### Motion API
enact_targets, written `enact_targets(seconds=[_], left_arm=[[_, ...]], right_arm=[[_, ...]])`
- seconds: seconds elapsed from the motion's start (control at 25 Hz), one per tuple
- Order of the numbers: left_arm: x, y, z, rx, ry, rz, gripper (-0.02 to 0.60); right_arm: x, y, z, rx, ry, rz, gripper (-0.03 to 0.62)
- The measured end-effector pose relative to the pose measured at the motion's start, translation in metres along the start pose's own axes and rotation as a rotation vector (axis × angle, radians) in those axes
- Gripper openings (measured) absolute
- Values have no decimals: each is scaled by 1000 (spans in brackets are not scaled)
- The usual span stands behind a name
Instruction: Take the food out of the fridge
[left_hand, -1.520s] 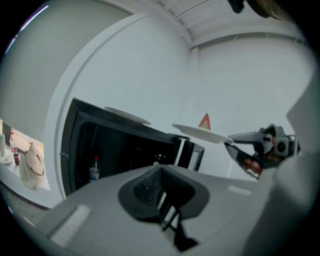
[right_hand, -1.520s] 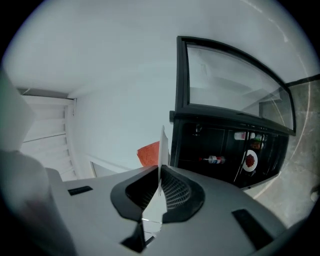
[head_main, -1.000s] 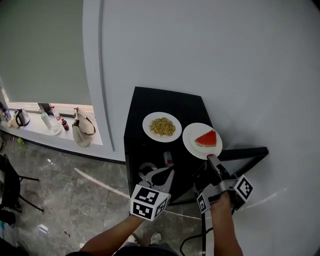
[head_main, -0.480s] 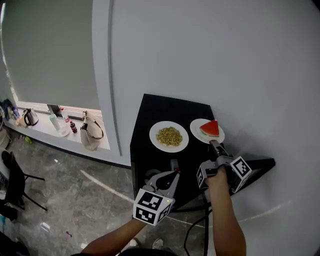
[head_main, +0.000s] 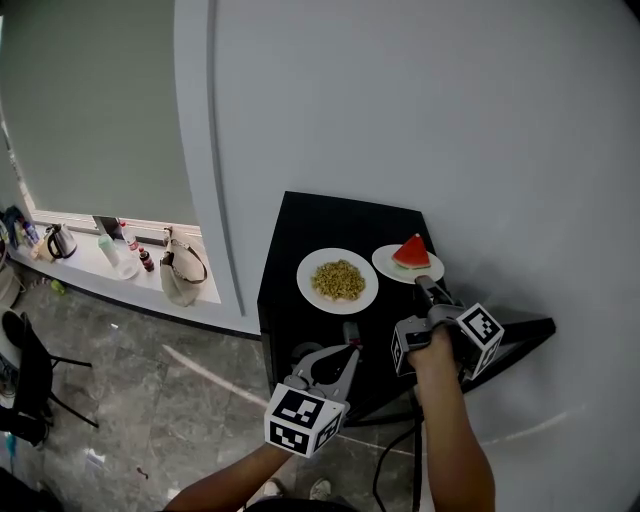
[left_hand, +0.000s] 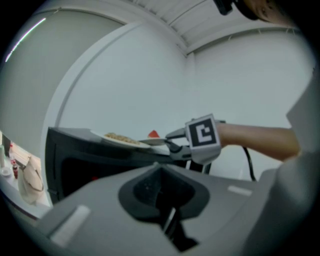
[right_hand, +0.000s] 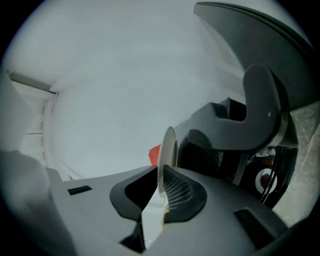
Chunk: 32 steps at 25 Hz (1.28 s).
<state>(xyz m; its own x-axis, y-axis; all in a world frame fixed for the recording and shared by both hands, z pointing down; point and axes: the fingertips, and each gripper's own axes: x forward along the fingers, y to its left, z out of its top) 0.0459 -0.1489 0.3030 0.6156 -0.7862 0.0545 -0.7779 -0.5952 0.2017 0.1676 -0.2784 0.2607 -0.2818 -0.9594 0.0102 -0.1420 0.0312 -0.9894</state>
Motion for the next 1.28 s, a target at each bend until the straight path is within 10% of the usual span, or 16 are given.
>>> enact_targets(seconds=[0.72, 1.28], left_arm=[[-5, -8, -16, -16, 20, -19, -3], [-6, -10, -24, -36, 31, -26, -3]], right_arm=[[-28, -1, -18, -44, 98, -56, 187], [-25, -6, -26, -1049, 163, -206, 232]])
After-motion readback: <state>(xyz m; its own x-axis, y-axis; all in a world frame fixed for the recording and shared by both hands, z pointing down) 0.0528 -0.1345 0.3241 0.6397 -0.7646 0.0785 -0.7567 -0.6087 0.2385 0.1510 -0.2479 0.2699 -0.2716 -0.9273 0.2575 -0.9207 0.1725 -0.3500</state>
